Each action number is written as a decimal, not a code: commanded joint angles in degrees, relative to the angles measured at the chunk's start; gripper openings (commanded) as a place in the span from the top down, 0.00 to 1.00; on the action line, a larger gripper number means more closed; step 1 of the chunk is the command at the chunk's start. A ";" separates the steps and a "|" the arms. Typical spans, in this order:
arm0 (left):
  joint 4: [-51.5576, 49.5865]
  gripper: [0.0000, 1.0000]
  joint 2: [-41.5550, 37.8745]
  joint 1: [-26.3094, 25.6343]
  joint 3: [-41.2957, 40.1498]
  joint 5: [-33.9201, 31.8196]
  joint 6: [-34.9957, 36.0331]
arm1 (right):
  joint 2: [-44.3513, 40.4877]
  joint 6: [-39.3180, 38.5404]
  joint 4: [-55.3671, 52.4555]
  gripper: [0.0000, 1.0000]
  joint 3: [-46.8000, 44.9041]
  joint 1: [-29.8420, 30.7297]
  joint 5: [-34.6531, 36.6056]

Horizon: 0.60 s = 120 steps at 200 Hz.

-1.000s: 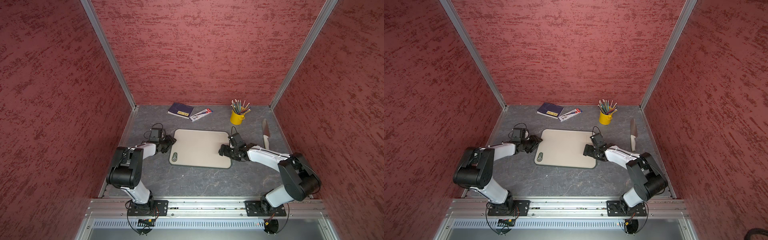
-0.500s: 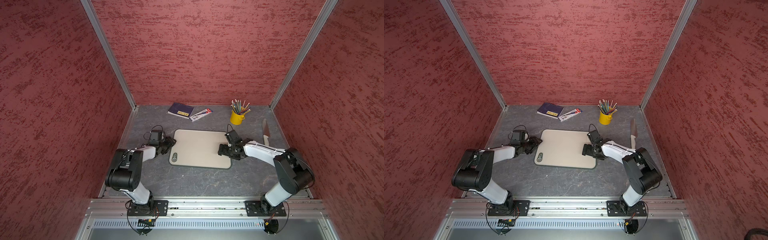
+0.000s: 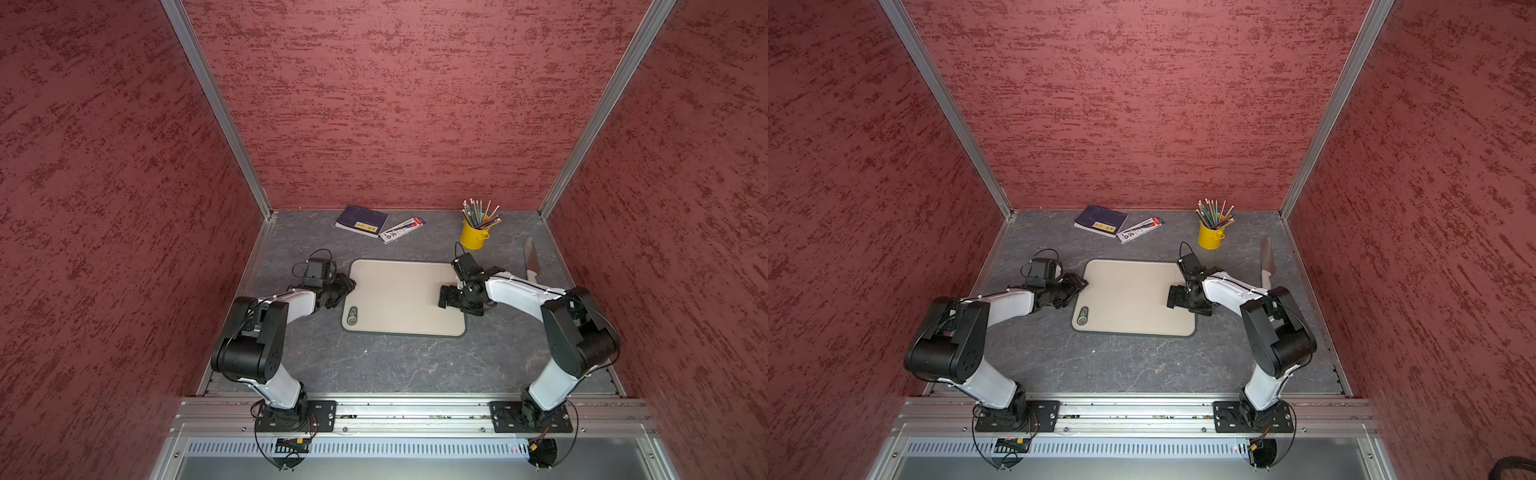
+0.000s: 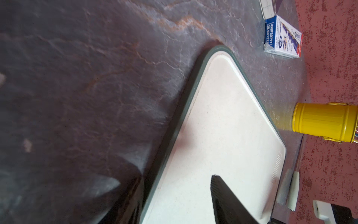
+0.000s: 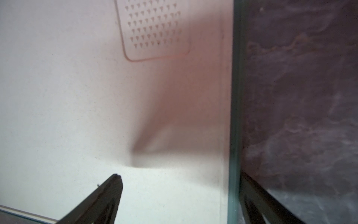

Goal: Align the knife with the edge of the cutting board
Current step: Adjust the work surface at the center of the board.

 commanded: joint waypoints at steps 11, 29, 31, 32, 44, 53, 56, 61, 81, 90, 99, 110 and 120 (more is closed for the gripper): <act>-14.25 0.41 3.60 -4.23 -3.60 9.80 -1.51 | 3.12 -3.35 1.70 0.04 3.47 -0.60 -7.36; -14.25 0.41 3.62 -4.25 -3.43 9.82 -1.78 | 3.58 -3.98 1.50 0.04 4.50 -1.03 -7.63; -14.25 0.41 3.61 -4.30 -3.38 9.77 -1.86 | 3.65 -4.05 1.51 0.04 4.61 -1.11 -7.63; -14.25 0.41 3.60 -4.31 -3.36 9.75 -1.88 | 3.66 -4.12 1.53 0.04 4.68 -1.12 -7.63; -14.26 0.41 3.60 -4.40 -3.14 9.90 -1.98 | 4.00 -4.78 1.32 0.04 5.47 -1.54 -7.72; -14.43 0.41 3.58 -4.45 -3.07 9.83 -1.84 | 4.35 -5.21 0.85 0.04 6.37 -1.98 -7.70; -14.50 0.41 3.52 -4.41 -3.00 9.81 -1.85 | 4.56 -5.35 0.66 0.04 6.69 -2.09 -7.72; -14.64 0.41 3.51 -4.41 -2.98 9.74 -1.74 | 4.91 -5.58 0.35 0.04 7.21 -2.35 -7.79; -14.78 0.41 3.45 -4.32 -2.90 9.71 -1.62 | 5.69 -6.12 -0.40 0.04 8.75 -2.89 -8.38; -14.77 0.41 3.51 -4.32 -3.07 9.80 -1.57 | 5.80 -6.13 -0.33 0.04 8.97 -2.90 -8.54; -14.67 0.41 3.53 -4.28 -3.23 9.88 -1.59 | 5.85 -6.13 -0.22 0.04 8.91 -2.95 -8.59; -14.60 0.41 3.43 -4.32 -3.47 9.89 -1.61 | 5.79 -6.04 -0.12 0.04 8.82 -2.89 -8.60; -14.78 0.41 3.42 -4.32 -3.51 9.82 -1.43 | 5.74 -5.89 -0.11 0.04 8.56 -2.93 -8.69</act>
